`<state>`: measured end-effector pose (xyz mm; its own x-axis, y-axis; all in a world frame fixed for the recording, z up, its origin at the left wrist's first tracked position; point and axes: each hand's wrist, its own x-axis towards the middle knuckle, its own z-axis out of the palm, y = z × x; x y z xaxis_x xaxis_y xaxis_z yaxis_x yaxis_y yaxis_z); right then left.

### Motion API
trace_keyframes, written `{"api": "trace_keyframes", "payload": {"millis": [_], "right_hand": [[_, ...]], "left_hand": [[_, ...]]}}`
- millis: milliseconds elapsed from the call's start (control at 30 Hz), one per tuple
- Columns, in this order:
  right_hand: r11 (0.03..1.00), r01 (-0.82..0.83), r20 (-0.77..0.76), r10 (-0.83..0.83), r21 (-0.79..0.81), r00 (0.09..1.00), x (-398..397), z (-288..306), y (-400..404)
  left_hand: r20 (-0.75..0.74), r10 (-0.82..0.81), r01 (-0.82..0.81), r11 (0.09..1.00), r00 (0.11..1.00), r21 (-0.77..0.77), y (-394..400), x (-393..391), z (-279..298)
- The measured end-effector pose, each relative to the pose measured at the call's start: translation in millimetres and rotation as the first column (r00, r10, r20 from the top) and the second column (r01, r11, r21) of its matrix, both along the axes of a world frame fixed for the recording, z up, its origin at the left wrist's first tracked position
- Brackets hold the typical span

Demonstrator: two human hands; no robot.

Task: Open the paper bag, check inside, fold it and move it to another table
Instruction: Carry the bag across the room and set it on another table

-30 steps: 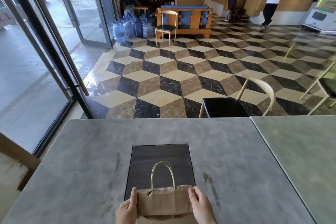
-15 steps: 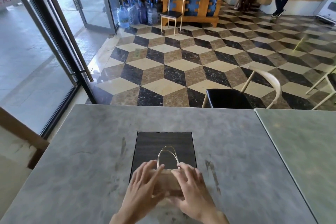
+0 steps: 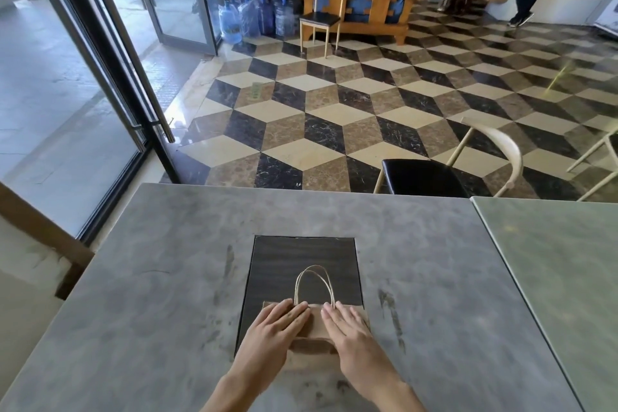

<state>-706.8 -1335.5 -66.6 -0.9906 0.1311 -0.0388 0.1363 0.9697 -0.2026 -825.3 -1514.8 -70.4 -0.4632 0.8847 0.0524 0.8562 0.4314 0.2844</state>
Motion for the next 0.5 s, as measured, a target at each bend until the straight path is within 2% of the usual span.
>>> {"api": "trace_keyframes", "payload": {"millis": [100, 200, 333, 433, 500], "right_hand": [[0.997, -0.019, 0.055, 0.023, -0.069, 0.998, 6.8, 1.2, -2.7], [0.943, 0.066, 0.072, -0.045, -0.327, 0.996, -2.5, -5.1, -8.1], [0.934, 0.254, -0.001, -0.262, -0.252, 0.965, -21.8, -8.3, -20.1], [0.940, 0.308, -0.002, -0.312, -0.148, 0.950, -28.5, -8.2, -32.2], [0.935, 0.327, -0.018, -0.332, -0.133, 0.943, -27.9, -12.6, -36.7]], "left_hand": [[-0.046, -0.061, 0.056, 0.992, 0.997, -0.113, -7.5, -2.5, 2.6], [-0.019, -0.001, -0.003, 0.977, 1.000, -0.213, -5.4, 0.3, 5.3], [0.033, 0.180, -0.170, 0.965, 0.983, -0.197, 18.0, 10.6, 7.2], [-0.006, 0.292, -0.288, 0.938, 0.956, -0.192, 29.6, 18.9, -4.9], [0.027, 0.350, -0.339, 0.921, 0.937, -0.190, 31.1, 22.5, -12.8]]}}
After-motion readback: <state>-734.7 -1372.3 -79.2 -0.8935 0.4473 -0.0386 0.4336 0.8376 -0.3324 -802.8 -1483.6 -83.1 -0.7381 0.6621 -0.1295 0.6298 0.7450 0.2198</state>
